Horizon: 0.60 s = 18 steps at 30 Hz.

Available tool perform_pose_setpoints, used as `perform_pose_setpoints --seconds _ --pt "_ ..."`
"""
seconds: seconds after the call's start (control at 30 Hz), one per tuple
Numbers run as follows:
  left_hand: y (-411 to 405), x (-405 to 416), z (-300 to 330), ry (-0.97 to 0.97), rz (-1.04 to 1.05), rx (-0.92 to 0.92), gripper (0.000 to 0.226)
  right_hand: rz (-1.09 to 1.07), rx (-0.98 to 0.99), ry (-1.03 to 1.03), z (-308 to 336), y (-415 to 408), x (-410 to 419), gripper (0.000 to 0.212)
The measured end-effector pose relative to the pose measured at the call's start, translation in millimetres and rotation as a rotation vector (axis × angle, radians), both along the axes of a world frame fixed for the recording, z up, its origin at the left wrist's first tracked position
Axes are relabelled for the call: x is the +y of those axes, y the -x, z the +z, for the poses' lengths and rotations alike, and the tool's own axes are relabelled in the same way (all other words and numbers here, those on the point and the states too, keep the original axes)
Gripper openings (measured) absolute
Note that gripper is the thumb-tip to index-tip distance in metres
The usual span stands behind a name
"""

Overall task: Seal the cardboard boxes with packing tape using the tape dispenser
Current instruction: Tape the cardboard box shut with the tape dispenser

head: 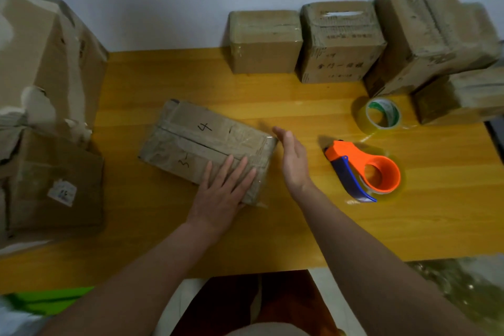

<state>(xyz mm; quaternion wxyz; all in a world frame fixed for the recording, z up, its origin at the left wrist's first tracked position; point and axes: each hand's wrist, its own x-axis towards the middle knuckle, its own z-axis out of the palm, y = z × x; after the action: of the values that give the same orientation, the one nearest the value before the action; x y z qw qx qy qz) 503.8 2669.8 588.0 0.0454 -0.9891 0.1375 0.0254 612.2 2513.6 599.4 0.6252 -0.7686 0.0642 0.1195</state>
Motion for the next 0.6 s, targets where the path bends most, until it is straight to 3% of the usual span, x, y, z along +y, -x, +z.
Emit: perform_pose_setpoints --seconds 0.1,0.23,0.37,0.47,0.6 --pt "-4.1 -5.6 0.0 0.024 0.038 -0.031 0.092 0.077 0.051 0.037 -13.5 -3.5 18.9 0.048" --pt "-9.7 1.7 -1.6 0.058 0.009 -0.031 0.095 0.005 0.070 -0.056 -22.3 -7.6 32.3 0.063" --pt "-14.1 -0.9 -1.4 0.061 0.058 -0.031 0.099 -0.045 0.189 -0.198 -47.5 -14.1 37.8 0.057" --pt "-14.1 -5.8 -2.3 0.058 0.108 -0.012 0.094 -0.065 0.256 -0.311 -24.4 -16.4 36.8 0.051" --pt "-18.9 -16.1 12.0 0.059 0.172 0.075 0.090 0.148 0.338 -0.174 1.0 -29.2 12.9 0.059"
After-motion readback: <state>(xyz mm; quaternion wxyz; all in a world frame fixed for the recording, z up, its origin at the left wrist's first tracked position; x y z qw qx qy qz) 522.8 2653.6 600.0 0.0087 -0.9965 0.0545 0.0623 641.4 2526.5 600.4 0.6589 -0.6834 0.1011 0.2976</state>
